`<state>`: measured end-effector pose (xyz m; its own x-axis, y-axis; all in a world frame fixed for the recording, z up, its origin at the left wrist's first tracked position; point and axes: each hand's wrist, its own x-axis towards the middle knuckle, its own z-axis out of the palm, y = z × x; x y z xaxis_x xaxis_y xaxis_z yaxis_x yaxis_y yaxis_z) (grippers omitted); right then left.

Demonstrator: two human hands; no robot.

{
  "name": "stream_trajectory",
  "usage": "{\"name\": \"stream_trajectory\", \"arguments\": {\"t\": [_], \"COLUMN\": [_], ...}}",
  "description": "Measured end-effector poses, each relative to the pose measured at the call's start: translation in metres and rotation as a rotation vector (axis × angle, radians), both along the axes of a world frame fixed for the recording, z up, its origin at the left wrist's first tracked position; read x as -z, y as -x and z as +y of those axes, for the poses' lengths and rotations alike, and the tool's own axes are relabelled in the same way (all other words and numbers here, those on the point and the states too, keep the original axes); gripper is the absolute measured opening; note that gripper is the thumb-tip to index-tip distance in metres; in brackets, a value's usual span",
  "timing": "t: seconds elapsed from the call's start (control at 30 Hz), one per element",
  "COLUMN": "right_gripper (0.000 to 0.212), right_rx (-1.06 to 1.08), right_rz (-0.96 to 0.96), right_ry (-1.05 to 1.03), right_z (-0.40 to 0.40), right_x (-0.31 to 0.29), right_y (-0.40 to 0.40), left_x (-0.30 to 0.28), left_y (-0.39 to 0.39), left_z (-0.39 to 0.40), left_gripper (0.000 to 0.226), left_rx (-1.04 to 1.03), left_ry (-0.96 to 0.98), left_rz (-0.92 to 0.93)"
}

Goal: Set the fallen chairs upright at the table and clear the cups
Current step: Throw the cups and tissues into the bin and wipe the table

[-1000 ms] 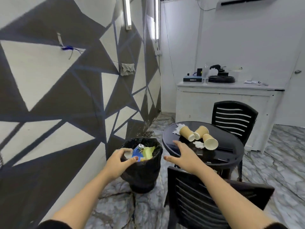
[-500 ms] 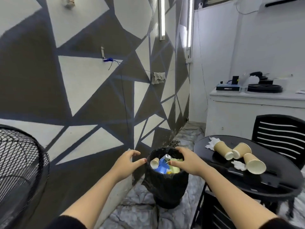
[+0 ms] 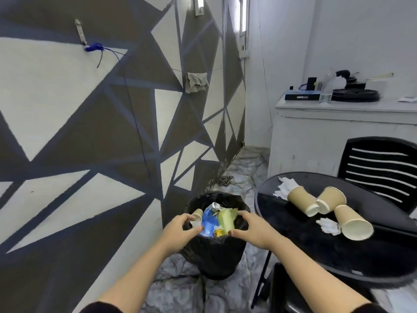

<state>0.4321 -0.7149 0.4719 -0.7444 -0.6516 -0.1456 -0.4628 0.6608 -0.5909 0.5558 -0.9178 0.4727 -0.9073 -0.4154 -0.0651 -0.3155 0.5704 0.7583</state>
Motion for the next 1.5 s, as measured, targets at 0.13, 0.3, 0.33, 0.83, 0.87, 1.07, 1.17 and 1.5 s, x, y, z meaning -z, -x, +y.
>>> {"name": "stream_trajectory", "arguments": {"t": [0.13, 0.3, 0.33, 0.83, 0.87, 1.07, 1.17, 1.5], "right_gripper": [0.119, 0.115, 0.122, 0.123, 0.12, 0.093, 0.077, 0.068], "right_rx": [0.024, 0.133, 0.162, 0.646, 0.685, 0.874, 0.957, 1.076], "right_rz": [-0.126, -0.279, -0.296, -0.355, -0.337, -0.246, -0.167, 0.083], "right_ry": [-0.064, -0.107, -0.112, -0.04, -0.015, 0.048, 0.051, -0.012], "right_z": [-0.01, -0.032, -0.038, -0.021, -0.012, 0.043, 0.072, 0.157], "right_x": [0.039, 0.08, 0.086, 0.102, 0.101, 0.093, 0.095, 0.083], "right_y": [0.016, 0.049, 0.058, 0.115, 0.116, 0.129, 0.143, 0.225], "left_x": [0.042, 0.088, 0.095, 0.14, 0.14, 0.134, 0.135, 0.122], "left_y": [0.036, 0.093, 0.107, 0.282, 0.292, 0.339, 0.362, 0.455], "left_z": [-0.017, -0.054, -0.063, -0.07, -0.059, 0.011, 0.044, 0.133], "left_gripper": [0.032, 0.04, 0.04, 0.05, 0.05, 0.047, 0.051, 0.074], "left_rx": [0.036, 0.126, 0.145, 0.582, 0.617, 0.828, 0.89, 0.916], "left_ry": [-0.017, -0.059, -0.065, -0.131, -0.131, -0.142, -0.12, 0.051], "left_rz": [-0.08, -0.182, -0.205, -0.293, -0.291, -0.25, -0.206, 0.155]}}
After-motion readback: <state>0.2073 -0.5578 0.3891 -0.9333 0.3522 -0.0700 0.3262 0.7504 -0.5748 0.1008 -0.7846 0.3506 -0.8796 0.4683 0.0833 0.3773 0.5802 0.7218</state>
